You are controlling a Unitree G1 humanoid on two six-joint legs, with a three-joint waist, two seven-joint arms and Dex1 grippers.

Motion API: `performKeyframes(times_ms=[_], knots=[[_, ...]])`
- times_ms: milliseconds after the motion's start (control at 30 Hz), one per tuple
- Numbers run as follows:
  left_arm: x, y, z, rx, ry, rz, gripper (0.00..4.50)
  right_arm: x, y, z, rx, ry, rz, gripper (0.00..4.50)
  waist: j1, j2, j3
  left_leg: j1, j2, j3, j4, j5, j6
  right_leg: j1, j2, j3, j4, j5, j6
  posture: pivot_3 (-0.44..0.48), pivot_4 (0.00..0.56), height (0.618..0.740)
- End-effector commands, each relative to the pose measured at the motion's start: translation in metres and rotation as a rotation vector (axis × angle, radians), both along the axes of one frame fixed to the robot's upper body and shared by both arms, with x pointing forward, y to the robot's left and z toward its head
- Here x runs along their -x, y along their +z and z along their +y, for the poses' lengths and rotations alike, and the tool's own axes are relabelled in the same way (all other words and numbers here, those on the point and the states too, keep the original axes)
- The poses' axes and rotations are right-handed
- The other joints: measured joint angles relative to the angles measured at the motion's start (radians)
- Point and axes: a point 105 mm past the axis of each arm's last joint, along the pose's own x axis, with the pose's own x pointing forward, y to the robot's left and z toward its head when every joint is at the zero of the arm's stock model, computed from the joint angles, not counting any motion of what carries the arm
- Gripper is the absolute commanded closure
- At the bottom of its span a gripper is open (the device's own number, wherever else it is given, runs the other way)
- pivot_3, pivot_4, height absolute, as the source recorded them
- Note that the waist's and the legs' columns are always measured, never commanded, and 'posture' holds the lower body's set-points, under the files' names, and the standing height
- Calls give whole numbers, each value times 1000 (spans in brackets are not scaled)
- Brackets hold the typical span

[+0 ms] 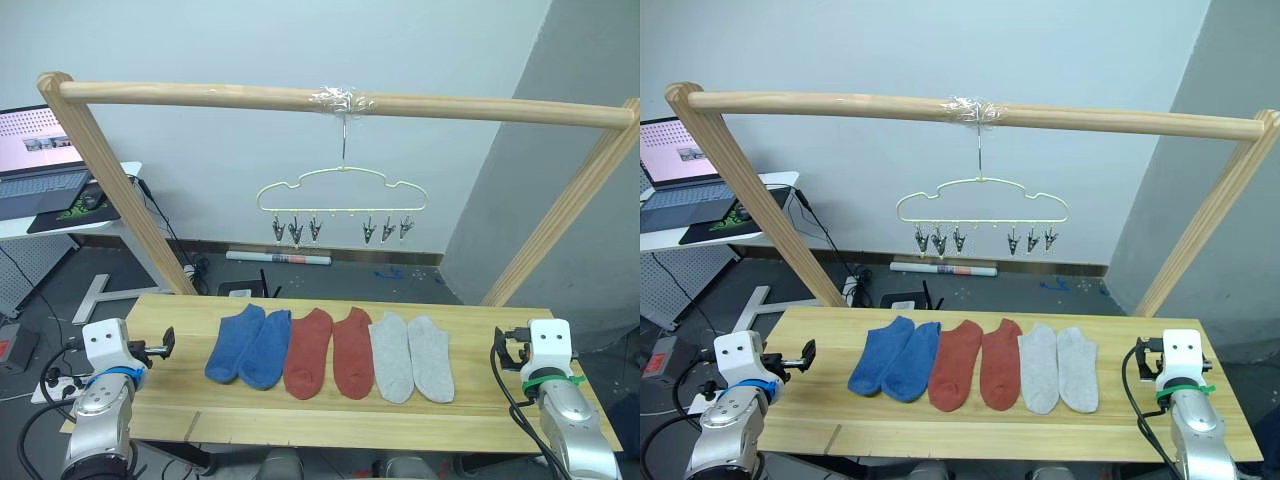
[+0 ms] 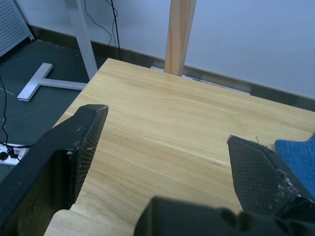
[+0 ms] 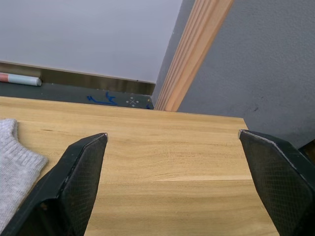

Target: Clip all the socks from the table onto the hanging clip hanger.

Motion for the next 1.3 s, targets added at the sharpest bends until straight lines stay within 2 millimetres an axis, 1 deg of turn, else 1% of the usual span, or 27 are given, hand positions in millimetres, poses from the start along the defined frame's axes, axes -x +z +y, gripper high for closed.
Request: performKeyframes(times_ms=[33,67,200,233,300,333,400,433,533,567,633,700,767,800,867,900,933,967,1000,1033,1167,1233,1300], knots=[[-5,16,5,-21,-15,-47,0,-4,13,-5,22,-3,-50,39,0,0,0,0,0,0,0,0,0,0,0,0,0,0,0,192,17,740],[-6,18,4,-14,-22,-54,0,-4,14,-6,27,1,-51,39,0,0,0,0,0,0,0,0,0,0,0,0,0,1,1,193,26,740],[-5,22,2,-2,-40,-66,0,-4,16,-10,37,10,-52,39,0,0,0,0,0,0,0,0,0,0,0,0,0,0,0,193,26,740],[-5,22,2,-3,-43,-67,0,-4,17,-11,38,11,-53,39,0,0,0,0,0,0,0,0,0,0,0,0,0,0,0,195,37,740],[-5,27,1,14,-55,-88,0,-4,18,-10,39,17,-54,39,0,0,1,0,0,0,0,0,0,0,0,0,0,0,0,195,37,740],[-6,34,-3,36,-77,-126,0,-5,19,-8,40,28,-57,39,0,0,2,0,0,0,0,0,0,0,0,0,0,0,0,198,48,740],[-6,47,-9,58,-117,-183,0,-7,22,-4,45,51,-65,39,0,-1,4,0,0,0,0,0,0,0,0,0,0,0,0,198,48,740],[-5,54,-13,62,-135,-205,0,-8,25,-1,45,70,-73,39,0,-1,4,0,0,0,0,0,0,0,0,0,0,0,0,198,61,740],[-2,63,-21,55,-163,-226,0,-10,28,5,41,103,-85,39,0,0,11,0,0,0,0,0,0,0,0,1,0,-1,-1,198,61,740],[-2,68,-27,57,-182,-237,0,-11,28,8,39,123,-84,39,0,0,12,0,0,0,0,0,0,1,0,1,0,-1,-1,200,73,740],[-4,84,-53,60,-281,-277,0,-15,32,22,1,189,-98,39,0,0,24,1,1,0,0,0,0,1,0,1,0,-1,-1,202,82,740],[-12,101,-85,70,-381,-327,0,-23,40,37,-12,280,-108,39,0,1,33,0,1,0,1,0,0,1,0,1,0,-1,-1,205,98,740],[-19,111,-101,84,-417,-360,0,-28,46,47,-18,344,-109,39,1,2,44,0,0,0,3,0,0,2,0,1,0,-1,-1,203,102,740],[-21,113,-106,88,-423,-369,0,-29,48,50,-20,363,-108,39,2,2,47,0,0,0,4,0,0,2,0,1,0,0,-1,203,102,740],[-31,121,-121,123,-434,-412,403,-35,56,64,-21,462,-115,0,2,2,51,0,0,0,4,0,0,3,0,1,0,1,1,193,112,740],[-36,124,-134,141,-459,-424,616,-37,62,75,-28,524,-123,0,2,2,55,0,0,0,4,0,0,3,0,1,0,1,2,185,116,740],[-42,126,-145,156,-481,-430,920,-39,69,85,-36,582,-133,0,2,2,57,0,-1,0,4,0,0,3,0,1,0,2,3,180,121,740],[-45,127,-152,163,-495,-429,1203,-40,74,90,-42,616,-139,0,1,1,61,0,0,0,4,0,0,3,0,1,0,3,4,180,121,740],[-46,127,-156,164,-502,-428,1575,-40,76,93,-45,633,-140,0,1,1,63,-1,0,-1,4,0,0,3,0,1,0,5,8,180,121,740],[-49,128,-160,178,-506,-431,1841,-41,80,98,-51,660,-146,0,1,0,65,-1,0,-1,4,0,1,3,0,1,0,5,9,173,128,740],[-65,135,-182,215,-527,-460,1841,-44,106,130,-77,822,-206,0,-2,-2,83,-2,0,-2,4,0,1,2,1,0,0,5,9,148,146,740],[-71,137,-185,227,-515,-474,1841,-43,117,143,-93,888,-231,0,-2,-1,90,-2,0,-2,5,0,1,2,1,0,0,5,10,141,149,740],[-77,141,-188,226,-509,-496,1841,-41,132,161,-119,975,-269,0,-2,-2,97,-2,0,-2,5,0,1,2,1,0,0,5,10,127,158,740]])
